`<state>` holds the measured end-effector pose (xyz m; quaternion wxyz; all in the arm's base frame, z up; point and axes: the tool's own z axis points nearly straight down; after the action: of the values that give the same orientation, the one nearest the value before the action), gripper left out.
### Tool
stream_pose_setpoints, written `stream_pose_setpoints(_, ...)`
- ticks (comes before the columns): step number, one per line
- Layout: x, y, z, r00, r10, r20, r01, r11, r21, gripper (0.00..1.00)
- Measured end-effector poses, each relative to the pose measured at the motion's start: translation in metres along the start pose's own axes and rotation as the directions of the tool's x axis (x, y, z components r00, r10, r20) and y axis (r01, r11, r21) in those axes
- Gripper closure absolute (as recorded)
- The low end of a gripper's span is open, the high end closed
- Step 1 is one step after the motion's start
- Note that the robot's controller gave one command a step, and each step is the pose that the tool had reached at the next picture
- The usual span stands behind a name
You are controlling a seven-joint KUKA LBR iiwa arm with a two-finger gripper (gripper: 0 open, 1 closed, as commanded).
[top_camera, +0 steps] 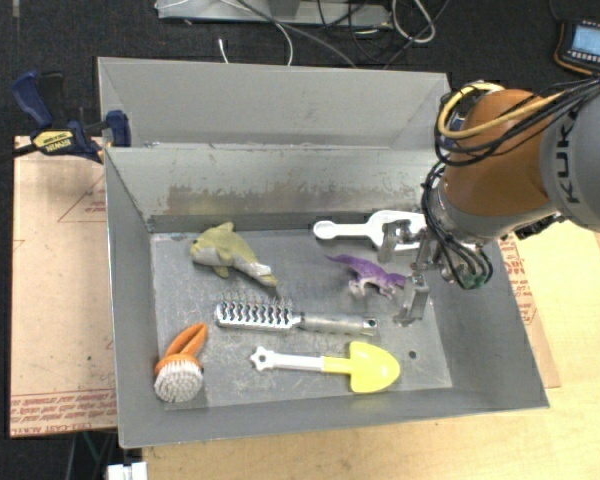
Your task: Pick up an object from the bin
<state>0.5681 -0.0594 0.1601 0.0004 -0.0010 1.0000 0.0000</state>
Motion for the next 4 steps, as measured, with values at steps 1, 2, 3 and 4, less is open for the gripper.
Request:
stream_pose_setpoints(1, 0.0, 0.0, 0.0, 1.0, 0.0, 0.0, 0.0, 1.0, 0.0, 0.0)
stream_pose_setpoints(2, 0.0, 0.004, 0.012, 1.0, -0.022, 0.007, 0.022, 1.0, 0.002, 0.0)
stream_pose_setpoints(3, -0.04, -0.013, -0.006, 0.871, -0.491, 0.007, 0.491, 0.871, 0.005, 0.0)
stream_pose_setpoints(4, -0.019, 0.016, 0.056, 0.982, -0.189, 0.0, 0.189, 0.982, -0.002, 0.0)
